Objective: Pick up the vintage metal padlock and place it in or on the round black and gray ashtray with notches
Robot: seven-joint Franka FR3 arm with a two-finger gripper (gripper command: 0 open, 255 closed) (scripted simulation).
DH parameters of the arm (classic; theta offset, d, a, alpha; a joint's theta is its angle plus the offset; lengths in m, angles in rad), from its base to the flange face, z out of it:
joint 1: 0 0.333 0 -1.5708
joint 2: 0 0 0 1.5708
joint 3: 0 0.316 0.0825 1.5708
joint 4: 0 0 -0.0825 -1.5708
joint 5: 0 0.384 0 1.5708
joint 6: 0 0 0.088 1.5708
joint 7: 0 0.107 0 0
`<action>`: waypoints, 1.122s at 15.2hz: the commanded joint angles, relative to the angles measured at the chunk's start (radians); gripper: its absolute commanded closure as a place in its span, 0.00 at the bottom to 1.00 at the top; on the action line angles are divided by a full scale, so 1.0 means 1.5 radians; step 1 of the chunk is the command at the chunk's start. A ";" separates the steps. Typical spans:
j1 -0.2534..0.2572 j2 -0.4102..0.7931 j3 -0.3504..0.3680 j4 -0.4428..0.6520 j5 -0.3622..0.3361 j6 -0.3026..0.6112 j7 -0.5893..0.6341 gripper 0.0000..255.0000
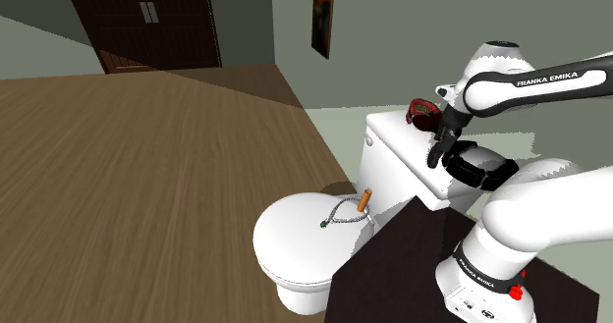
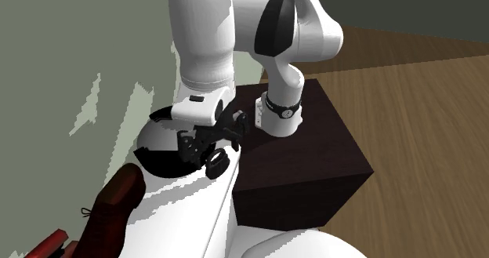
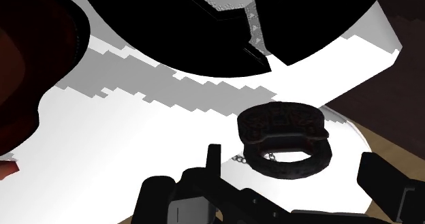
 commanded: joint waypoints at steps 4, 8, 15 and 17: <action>0.001 0.008 -0.004 -0.003 -0.003 0.011 0.001 0.00; 0.001 0.007 -0.004 -0.003 -0.003 0.011 0.001 1.00; 0.002 0.008 -0.004 -0.003 -0.002 0.011 0.001 1.00; 0.001 0.008 -0.004 -0.003 -0.003 0.011 0.001 1.00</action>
